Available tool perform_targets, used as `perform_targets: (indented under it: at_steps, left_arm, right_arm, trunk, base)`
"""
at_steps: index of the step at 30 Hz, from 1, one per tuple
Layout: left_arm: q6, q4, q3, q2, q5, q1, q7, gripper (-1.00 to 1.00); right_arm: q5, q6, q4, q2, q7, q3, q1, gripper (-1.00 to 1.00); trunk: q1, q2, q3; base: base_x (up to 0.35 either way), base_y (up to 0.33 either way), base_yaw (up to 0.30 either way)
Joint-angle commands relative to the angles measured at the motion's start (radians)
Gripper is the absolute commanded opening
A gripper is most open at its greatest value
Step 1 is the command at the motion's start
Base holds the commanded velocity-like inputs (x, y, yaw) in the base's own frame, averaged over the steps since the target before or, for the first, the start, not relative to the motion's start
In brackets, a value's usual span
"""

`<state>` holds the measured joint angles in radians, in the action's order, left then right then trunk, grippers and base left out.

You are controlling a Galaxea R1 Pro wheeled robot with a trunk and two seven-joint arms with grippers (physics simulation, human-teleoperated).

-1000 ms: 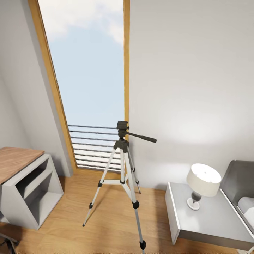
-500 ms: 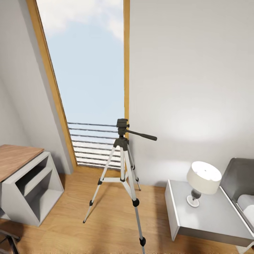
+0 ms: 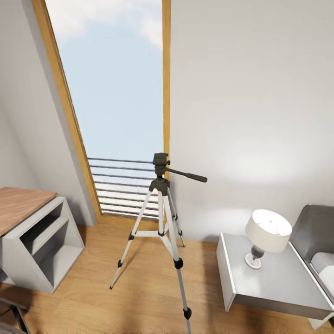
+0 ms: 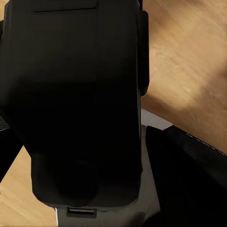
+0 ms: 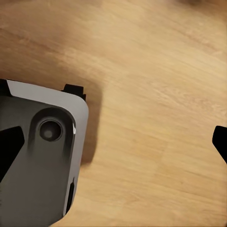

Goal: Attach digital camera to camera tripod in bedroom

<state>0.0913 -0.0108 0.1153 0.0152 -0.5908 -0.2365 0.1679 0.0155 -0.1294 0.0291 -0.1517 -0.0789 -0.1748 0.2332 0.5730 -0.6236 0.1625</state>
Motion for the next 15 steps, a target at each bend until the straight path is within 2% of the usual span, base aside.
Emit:
perform_targets:
  at_steps: [1,15]
  left_arm:
    - [0.002,0.000,0.009,0.000,-0.006,0.000,0.002,-1.00]
    - [0.002,0.000,0.010,0.000,-0.004,-0.001,0.002,-1.00]
  right_arm:
    - [0.001,-0.006,0.003,0.000,-0.002,-0.003,0.002,1.00]
    - [0.001,-0.007,0.003,0.000,-0.002,-0.003,0.002,1.00]
  trunk:
    - [0.000,-0.001,0.003]
    - [0.000,-0.001,0.026]
  base:
    - [0.000,0.000,0.000]
    - [0.000,0.000,0.000]
